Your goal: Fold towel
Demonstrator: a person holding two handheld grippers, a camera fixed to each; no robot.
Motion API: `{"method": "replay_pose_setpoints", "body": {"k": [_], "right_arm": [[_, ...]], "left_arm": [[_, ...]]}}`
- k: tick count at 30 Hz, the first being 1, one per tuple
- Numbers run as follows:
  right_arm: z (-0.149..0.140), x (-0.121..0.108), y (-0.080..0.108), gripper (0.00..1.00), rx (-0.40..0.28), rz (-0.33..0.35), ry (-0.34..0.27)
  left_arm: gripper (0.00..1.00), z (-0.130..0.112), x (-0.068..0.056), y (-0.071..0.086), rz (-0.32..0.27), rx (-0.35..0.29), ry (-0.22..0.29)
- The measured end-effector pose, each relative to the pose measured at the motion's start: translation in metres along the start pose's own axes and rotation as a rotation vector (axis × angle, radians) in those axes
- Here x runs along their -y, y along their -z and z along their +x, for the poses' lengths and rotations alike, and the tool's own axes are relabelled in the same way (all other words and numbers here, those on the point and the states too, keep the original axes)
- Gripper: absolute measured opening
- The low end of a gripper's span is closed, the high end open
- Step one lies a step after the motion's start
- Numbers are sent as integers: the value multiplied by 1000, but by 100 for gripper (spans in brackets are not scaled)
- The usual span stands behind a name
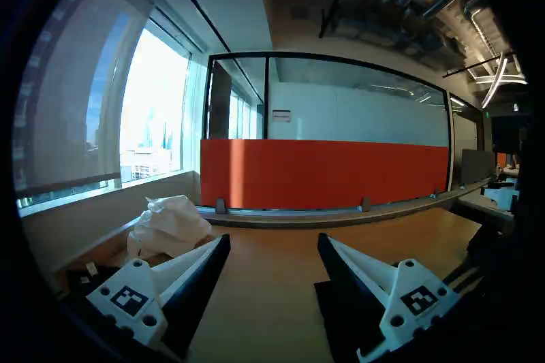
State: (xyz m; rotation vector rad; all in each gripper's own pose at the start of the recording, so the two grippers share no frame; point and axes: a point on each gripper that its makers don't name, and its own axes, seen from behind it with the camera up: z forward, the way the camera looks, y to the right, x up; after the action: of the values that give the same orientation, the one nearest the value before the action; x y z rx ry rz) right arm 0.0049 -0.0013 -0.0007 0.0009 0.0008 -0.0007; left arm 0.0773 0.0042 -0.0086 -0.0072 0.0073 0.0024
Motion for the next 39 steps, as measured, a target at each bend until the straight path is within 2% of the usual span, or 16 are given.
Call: {"method": "replay_pose_setpoints", "body": {"k": [6, 12, 15, 29, 39], "right_arm": [[45, 9, 5, 100, -8, 8, 4], [70, 18, 9, 100, -7, 24, 6], [75, 21, 11, 100, -4, 34, 18], [86, 32, 14, 100, 15, 89, 82], [69, 46, 17, 100, 90, 185, 141]], "left_arm": [[95, 41, 7, 7, 22, -1, 11], [95, 60, 11, 15, 25, 15, 27], [95, 64, 10, 18, 19, 31, 26], [95, 68, -9, 17, -56, 96, 22], [95, 58, -25, 15, -138, 170, -51]]}}
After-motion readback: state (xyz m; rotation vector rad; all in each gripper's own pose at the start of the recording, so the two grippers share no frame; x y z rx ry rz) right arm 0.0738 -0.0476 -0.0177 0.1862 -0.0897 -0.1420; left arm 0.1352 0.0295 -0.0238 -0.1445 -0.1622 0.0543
